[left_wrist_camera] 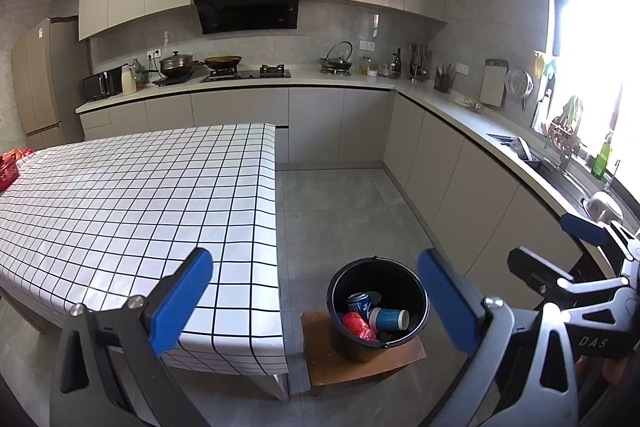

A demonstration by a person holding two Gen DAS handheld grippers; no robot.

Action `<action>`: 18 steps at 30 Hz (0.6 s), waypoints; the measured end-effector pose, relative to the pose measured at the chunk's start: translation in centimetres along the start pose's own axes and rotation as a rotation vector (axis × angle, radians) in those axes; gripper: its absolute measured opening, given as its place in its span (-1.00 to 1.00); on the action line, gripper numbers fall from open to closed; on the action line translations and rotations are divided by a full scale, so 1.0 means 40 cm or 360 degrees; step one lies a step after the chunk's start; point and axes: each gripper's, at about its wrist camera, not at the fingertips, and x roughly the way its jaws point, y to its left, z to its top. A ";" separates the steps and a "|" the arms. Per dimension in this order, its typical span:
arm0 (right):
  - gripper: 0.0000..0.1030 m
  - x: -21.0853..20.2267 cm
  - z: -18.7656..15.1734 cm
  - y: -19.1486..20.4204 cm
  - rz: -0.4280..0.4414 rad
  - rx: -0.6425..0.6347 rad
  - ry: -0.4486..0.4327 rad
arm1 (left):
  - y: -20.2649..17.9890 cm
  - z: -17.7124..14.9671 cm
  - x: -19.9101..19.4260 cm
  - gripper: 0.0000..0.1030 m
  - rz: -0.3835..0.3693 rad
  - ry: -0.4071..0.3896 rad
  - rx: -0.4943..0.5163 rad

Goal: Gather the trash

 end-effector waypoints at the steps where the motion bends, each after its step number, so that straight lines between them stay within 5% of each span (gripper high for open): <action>1: 1.00 -0.001 0.000 0.000 0.0003 -0.0001 -0.0001 | 0.000 0.000 -0.001 0.99 0.0000 0.0000 0.0000; 18: 1.00 -0.005 -0.003 -0.001 -0.0006 -0.0004 0.0004 | 0.001 -0.001 -0.003 0.99 -0.0085 -0.0003 0.0006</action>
